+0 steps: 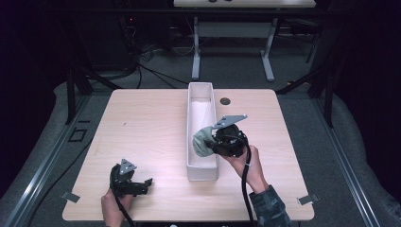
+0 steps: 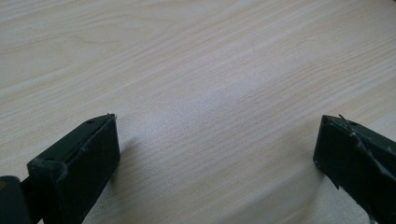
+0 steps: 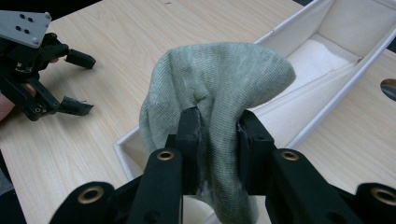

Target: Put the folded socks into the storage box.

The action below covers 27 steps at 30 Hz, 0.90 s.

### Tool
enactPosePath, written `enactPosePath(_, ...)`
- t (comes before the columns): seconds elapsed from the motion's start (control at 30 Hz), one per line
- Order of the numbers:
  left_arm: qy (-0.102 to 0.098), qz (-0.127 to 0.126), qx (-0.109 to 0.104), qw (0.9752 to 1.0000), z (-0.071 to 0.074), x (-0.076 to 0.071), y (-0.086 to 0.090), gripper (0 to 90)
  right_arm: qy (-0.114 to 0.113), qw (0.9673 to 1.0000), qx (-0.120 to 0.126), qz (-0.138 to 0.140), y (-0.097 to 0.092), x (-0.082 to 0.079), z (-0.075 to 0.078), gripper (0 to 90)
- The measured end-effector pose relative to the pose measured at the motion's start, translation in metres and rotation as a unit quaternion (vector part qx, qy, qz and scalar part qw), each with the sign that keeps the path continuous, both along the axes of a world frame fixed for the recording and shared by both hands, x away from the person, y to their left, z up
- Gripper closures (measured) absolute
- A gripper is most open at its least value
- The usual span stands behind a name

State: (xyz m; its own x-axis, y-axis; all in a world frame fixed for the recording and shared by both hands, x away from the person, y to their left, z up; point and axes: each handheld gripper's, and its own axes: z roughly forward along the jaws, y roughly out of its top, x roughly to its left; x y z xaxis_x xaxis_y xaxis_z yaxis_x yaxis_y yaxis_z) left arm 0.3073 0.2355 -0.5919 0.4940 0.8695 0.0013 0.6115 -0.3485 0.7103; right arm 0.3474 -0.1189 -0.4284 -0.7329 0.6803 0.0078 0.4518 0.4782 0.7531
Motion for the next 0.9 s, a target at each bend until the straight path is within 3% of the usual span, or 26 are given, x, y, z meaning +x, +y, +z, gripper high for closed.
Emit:
enactPosePath(0.47, 0.0, 0.0, 0.0, 1.0, 0.0, 0.0, 0.0, 0.2, 0.018, 0.9998, -0.01, 0.005, 0.007, 0.002, -0.013, 72.9)
enactPosePath(0.9, 0.0, 0.0, 0.0, 1.0, 0.0, 0.0, 0.0, 0.2, 0.036, 0.9985, -0.041, 0.009, 0.02, 0.004, -0.029, 72.5)
